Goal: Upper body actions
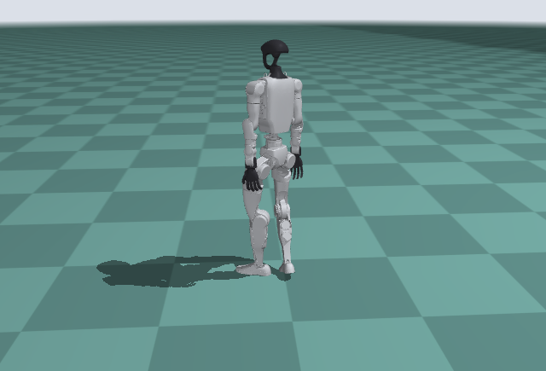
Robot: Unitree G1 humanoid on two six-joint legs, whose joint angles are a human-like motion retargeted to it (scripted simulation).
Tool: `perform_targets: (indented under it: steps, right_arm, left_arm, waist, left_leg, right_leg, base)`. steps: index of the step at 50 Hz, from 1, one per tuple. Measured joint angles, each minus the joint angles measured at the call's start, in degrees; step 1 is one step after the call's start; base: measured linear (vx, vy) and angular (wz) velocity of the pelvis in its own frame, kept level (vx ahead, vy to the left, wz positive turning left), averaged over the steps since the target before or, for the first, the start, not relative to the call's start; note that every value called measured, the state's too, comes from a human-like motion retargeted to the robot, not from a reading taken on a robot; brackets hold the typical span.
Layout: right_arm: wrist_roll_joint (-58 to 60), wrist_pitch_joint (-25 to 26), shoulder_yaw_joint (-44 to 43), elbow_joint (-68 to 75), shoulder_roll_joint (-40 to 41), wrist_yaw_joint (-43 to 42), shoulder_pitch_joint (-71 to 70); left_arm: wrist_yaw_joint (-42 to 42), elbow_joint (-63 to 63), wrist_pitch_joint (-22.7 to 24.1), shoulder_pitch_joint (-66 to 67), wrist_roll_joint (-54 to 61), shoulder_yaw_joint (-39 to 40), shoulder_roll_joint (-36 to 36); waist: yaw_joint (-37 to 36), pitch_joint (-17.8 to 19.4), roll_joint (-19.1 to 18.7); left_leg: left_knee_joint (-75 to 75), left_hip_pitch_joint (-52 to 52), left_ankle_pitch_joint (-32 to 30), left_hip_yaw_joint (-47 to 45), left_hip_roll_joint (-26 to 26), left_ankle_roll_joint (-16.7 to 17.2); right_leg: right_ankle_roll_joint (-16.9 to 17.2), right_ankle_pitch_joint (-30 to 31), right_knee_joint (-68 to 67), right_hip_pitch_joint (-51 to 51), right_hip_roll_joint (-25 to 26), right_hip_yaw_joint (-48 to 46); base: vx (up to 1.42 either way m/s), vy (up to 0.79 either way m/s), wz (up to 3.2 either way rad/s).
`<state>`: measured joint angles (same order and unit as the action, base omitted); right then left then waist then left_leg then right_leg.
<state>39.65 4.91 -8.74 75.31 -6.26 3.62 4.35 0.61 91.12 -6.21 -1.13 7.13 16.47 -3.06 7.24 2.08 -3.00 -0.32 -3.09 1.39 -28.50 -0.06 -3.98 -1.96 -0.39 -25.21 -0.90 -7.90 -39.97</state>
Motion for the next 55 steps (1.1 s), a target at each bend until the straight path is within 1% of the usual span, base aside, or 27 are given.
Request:
perform_targets:
  steps: [2,6,7,10,11,12,13,14,15,17,20,22,25,31,38,45,50,55]
  right_arm:
    - [-0.37,-0.13,0.11,-0.11,0.17,-0.27,0.0]
    - [0.04,-0.18,0.29,0.19,0.11,-0.86,0.51]
    - [0.02,-0.11,0.3,0.5,0.02,-1.02,0.59]
    - [-0.36,0.47,0.05,1.92,-0.31,-1.48,1.01]
    - [-0.45,0.77,-0.21,2.57,-0.35,-1.53,1.08]
    - [-0.49,1.06,-0.44,3.27,-0.37,-1.55,1.17]
    - [-0.42,1.35,-0.64,4.07,-0.38,-1.52,1.32]
    - [-0.21,1.66,-1.15,4.97,-0.36,-1.32,1.29]
    - [0.09,2.0,-1.81,5.93,-0.33,-1.03,1.16]
    - [0.35,2.69,-3.2,6.78,-0.37,-0.66,1.36]
    - [0.38,2.52,-3.76,6.37,-0.42,-0.91,1.26]
    - [0.92,2.4,-3.66,5.45,-0.29,-0.64,0.89]
    - [0.8,2.2,-3.48,3.73,0.13,0.35,0.36]
    - [-1.98,0.55,-2.29,0.13,1.51,2.54,-0.47]
    - [0.06,0.42,-0.67,-0.33,1.7,2.98,-0.48]
    - [1.76,1.03,-1.75,2.24,0.94,2.24,0.12]
    - [1.12,1.52,-3.12,4.2,0.2,1.76,0.12]
    - [1.06,1.12,-2.9,3.49,-0.24,2.48,-0.75]
  left_arm:
    - [-0.24,-0.46,0.1,-0.57,0.55,0.22,-0.62]
    - [-0.49,-1.16,-0.07,-1.09,1.22,0.46,-1.47]
    - [-0.56,-1.29,-0.13,-1.22,1.28,0.55,-1.6]
    - [-0.74,-1.6,-0.21,-1.35,1.61,0.56,-1.7]
    - [-0.74,-1.58,-0.31,-1.46,1.69,0.52,-1.74]
    - [-0.72,-1.54,-0.45,-1.52,1.71,0.56,-1.8]
    - [-0.67,-1.48,-0.65,-1.47,1.6,0.73,-1.88]
    - [-0.51,-1.46,-1.0,-1.54,1.28,0.9,-1.95]
    - [-0.29,-1.46,-1.42,-1.67,0.85,1.05,-2.02]
    - [-0.42,-1.52,-1.37,-1.17,0.6,1.04,-1.32]
    - [-0.39,-1.67,0.09,-0.01,1.89,1.03,-0.39]
    - [0.68,-1.37,-0.02,0.88,1.39,0.55,-0.11]
    - [0.83,0.02,-0.98,1.93,-0.99,-0.23,0.11]
    - [0.7,1.18,-1.52,2.05,-3.04,-1.06,0.06]
    - [0.16,0.08,-1.37,1.22,-1.56,-0.11,0.42]
    - [-0.43,-1.52,-0.92,0.87,-0.74,-0.09,0.3]
    - [-0.04,-0.72,-0.78,0.97,-0.53,-1.77,-0.12]
    - [0.43,0.96,-0.85,0.67,-1.08,-3.77,-1.27]
  waist:
    - [0.74,0.56,0.63]
    - [2.79,0.68,1.92]
    - [3.03,0.75,2.49]
    - [2.76,1.22,4.46]
    - [2.81,1.53,5.06]
    - [2.75,1.67,5.56]
    - [2.5,1.47,5.88]
    - [1.86,1.09,5.99]
    - [1.03,0.61,6.0]
    - [-1.34,-0.42,5.46]
    - [-4.27,-0.81,5.4]
    - [-3.69,-1.62,4.78]
    - [-1.66,-2.96,4.04]
    - [-1.58,-2.95,3.86]
    - [-2.11,-3.3,4.23]
    - [-2.77,-3.84,5.04]
    - [-2.34,-3.29,5.62]
    - [0.11,-0.88,6.46]
  left_leg:
    - [0.0,-0.18,-0.24,1.59,-0.43,-0.14]
    - [-0.17,-0.55,-0.66,5.22,-1.98,-0.3]
    - [-0.26,-0.44,-0.71,5.9,-2.66,-0.34]
    - [-0.49,0.77,-0.64,7.48,-5.06,-0.55]
    - [-0.52,1.48,-0.59,8.36,-5.83,-0.62]
    - [-0.54,2.16,-0.51,9.13,-6.43,-0.61]
    - [-0.52,2.75,-0.36,9.69,-6.71,-0.44]
    - [-0.4,2.97,-0.17,10.1,-6.77,-0.28]
    - [-0.24,3.01,0.06,10.42,-6.71,-0.13]
    - [0.04,2.89,0.45,10.79,-6.32,0.09]
    - [-0.18,3.91,1.05,9.92,-6.07,0.51]
    - [-0.32,3.98,1.17,10.64,-5.8,0.69]
    - [-0.21,3.48,1.21,12.36,-5.59,0.88]
    - [-0.18,3.78,1.56,13.21,-5.08,1.38]
    - [-0.03,3.51,1.68,14.48,-5.0,1.65]
    - [0.38,3.08,1.89,15.21,-5.72,1.5]
    - [0.45,3.53,2.19,14.86,-6.53,0.77]
    - [-0.46,5.23,2.35,12.43,-7.16,-0.31]
  right_leg:
    - [0.6,-0.02,0.18,2.93,0.64,4.92]
    - [1.39,-0.94,6.64,5.54,0.13,7.86]
    - [1.86,-1.15,8.82,6.19,0.15,9.83]
    - [3.52,-1.24,16.5,7.24,1.32,19.49]
    - [3.59,2.76,19.21,6.72,1.4,21.21]
    - [3.44,4.91,21.44,5.86,1.66,22.05]
    - [2.82,3.39,22.68,4.31,2.26,21.12]
    - [3.64,3.53,23.79,3.14,1.33,16.59]
    - [5.17,4.49,24.83,2.16,-0.38,10.26]
    - [4.25,4.5,26.67,1.26,1.82,12.97]
    - [3.89,4.29,27.04,0.69,2.36,13.53]
    - [3.33,3.69,26.79,0.73,2.95,14.34]
    - [2.81,3.05,27.15,0.37,3.59,12.87]
    - [2.31,2.73,27.44,-0.17,4.34,12.45]
    - [1.78,2.56,27.85,-0.49,4.9,12.04]
    - [1.73,2.93,28.37,-0.73,4.53,11.96]
    - [2.01,3.2,28.01,-0.88,3.73,12.87]
    - [2.32,4.08,26.64,-0.3,2.75,14.54]
  base:
    - [-0.01,0.03,0.74]
    - [0.04,-0.01,0.82]
    - [0.06,-0.01,0.68]
    - [0.11,-0.05,0.61]
    - [0.17,-0.1,0.69]
    - [0.24,-0.1,0.67]
    - [0.27,-0.09,0.51]
    - [0.29,-0.09,0.37]
    - [0.26,-0.09,0.29]
    - [0.21,-0.09,0.09]
    - [0.16,-0.07,-0.21]
    - [0.19,-0.04,0.21]
    - [0.12,-0.03,0.44]
    - [0.04,-0.03,0.06]
    - [0.01,-0.01,0.09]
    - [0.0,0.0,0.03]
    - [-0.02,0.04,-0.04]
    - [-0.1,0.07,-0.4]
